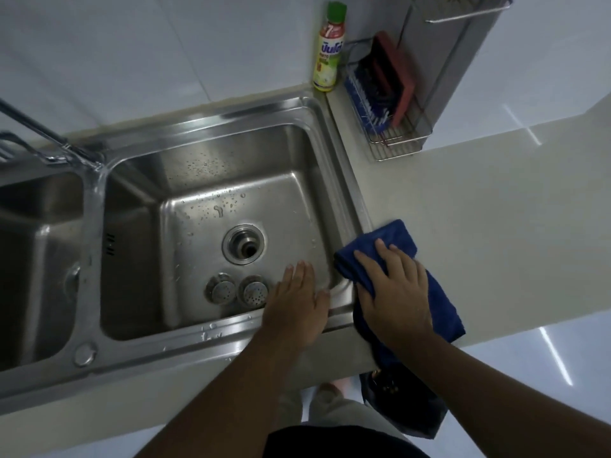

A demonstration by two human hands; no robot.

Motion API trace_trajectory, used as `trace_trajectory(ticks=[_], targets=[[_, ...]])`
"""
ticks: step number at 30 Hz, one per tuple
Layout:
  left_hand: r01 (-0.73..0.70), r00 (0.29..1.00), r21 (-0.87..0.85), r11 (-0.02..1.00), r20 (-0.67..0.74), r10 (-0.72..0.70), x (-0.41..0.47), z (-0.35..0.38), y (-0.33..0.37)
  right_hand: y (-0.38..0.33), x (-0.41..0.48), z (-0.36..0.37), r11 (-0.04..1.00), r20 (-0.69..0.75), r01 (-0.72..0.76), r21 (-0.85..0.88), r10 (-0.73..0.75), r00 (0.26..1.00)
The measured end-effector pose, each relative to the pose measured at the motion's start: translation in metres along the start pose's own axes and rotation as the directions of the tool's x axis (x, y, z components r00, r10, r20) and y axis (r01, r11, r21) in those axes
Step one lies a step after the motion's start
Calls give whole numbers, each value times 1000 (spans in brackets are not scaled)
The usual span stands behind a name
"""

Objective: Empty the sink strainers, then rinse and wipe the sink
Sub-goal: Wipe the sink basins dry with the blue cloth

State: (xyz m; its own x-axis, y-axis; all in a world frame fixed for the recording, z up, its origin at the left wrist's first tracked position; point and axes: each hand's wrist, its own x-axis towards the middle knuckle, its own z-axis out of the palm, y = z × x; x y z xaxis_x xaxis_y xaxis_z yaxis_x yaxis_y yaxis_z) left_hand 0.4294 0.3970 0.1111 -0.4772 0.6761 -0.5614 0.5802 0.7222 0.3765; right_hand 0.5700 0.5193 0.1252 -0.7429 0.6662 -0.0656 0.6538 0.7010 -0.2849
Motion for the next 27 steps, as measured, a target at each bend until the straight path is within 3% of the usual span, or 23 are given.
trace_trajectory(ticks=[5, 8, 11, 15, 18, 20, 23, 27], targets=[[1, 998, -199, 980, -62, -14, 4, -8, -13, -37, 20, 4, 998, -124, -1, 63, 9, 992], [8, 999, -180, 984, -42, -15, 10, -21, -43, -74, 56, 10, 982, -58, 125, 143, -118, 991], [23, 998, -147, 989, -53, -31, 26, -41, -86, -113, 107, 32, 972, 18, 134, 191, -140, 990], [42, 983, -215, 976, -164, -79, 75, -70, -145, -129, 169, 88, 996, 41, 83, 44, -85, 996], [82, 978, -178, 981, -175, -113, 120, -76, -194, -113, 183, 147, 992, 281, -43, -120, 75, 957], [133, 974, -94, 987, -174, -148, 145, -71, -229, -98, 179, 184, 978, 365, -39, -203, 113, 924], [194, 972, 38, 980, -145, -187, 166, -52, -275, -87, 185, 213, 974, 248, -4, -226, 61, 967], [168, 961, 46, 985, -228, -153, 170, -21, -297, -102, 214, 231, 981, 65, -58, -186, 71, 995]])
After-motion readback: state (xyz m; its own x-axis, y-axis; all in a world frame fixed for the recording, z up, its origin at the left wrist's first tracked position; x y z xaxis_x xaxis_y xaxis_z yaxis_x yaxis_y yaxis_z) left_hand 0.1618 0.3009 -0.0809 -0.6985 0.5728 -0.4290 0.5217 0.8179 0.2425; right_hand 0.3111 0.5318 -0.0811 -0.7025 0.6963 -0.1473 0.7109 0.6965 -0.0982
